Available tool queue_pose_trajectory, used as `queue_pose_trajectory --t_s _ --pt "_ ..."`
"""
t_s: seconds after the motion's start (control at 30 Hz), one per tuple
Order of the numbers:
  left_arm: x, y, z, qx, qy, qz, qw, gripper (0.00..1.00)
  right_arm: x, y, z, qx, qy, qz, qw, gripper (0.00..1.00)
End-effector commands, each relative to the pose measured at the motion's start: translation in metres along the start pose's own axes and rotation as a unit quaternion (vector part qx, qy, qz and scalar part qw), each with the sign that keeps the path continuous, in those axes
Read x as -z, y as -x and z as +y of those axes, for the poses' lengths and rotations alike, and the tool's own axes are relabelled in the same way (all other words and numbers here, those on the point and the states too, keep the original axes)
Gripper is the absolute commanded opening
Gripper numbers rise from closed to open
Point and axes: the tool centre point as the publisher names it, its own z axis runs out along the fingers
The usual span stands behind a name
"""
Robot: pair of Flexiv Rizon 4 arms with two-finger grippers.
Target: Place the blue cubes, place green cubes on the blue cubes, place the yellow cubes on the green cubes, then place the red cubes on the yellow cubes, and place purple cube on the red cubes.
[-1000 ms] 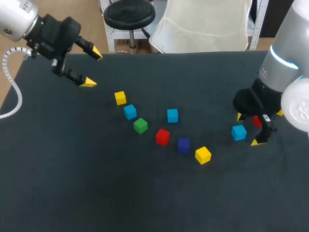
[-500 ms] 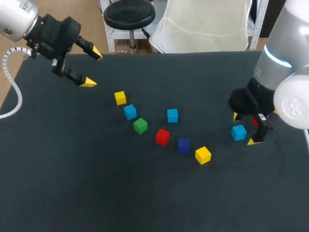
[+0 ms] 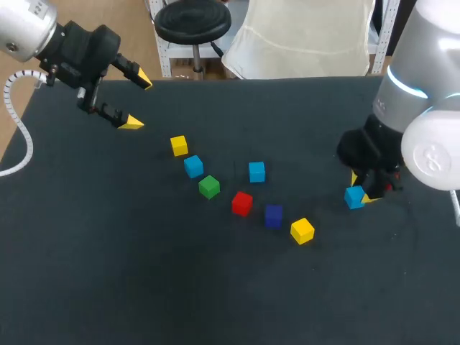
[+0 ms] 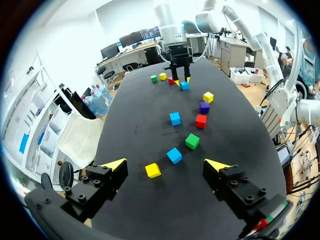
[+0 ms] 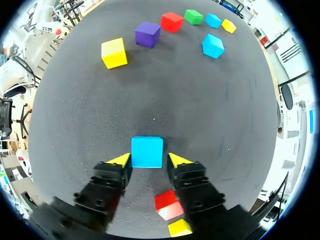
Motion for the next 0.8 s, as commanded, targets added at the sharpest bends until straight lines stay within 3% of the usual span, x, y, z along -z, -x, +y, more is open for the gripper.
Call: queue_pose_trajectory --t_s 0.03,0.3,0.53,0.8 --pt "0.0 -0.001 -0.001 -0.001 0.001 -0.001 1.0 1.0 -0.001 0.0 0.0 -0.001 -0.002 0.0 1.0 0.0" --pt "0.0 -0.001 -0.001 -0.001 0.001 -0.001 1.0 1.0 0.006 0.006 -0.005 -0.043 -0.009 -0.012 0.999 0.0" --pt "0.0 -0.001 -0.001 -0.001 0.001 -0.001 1.0 1.0 0.013 0.029 -0.026 -0.125 -0.027 -0.028 0.991 0.0" --pt "0.0 -0.001 -0.001 -0.001 0.001 -0.001 1.0 1.0 0.012 0.062 -0.053 -0.137 -0.037 -0.001 0.99 0.0"
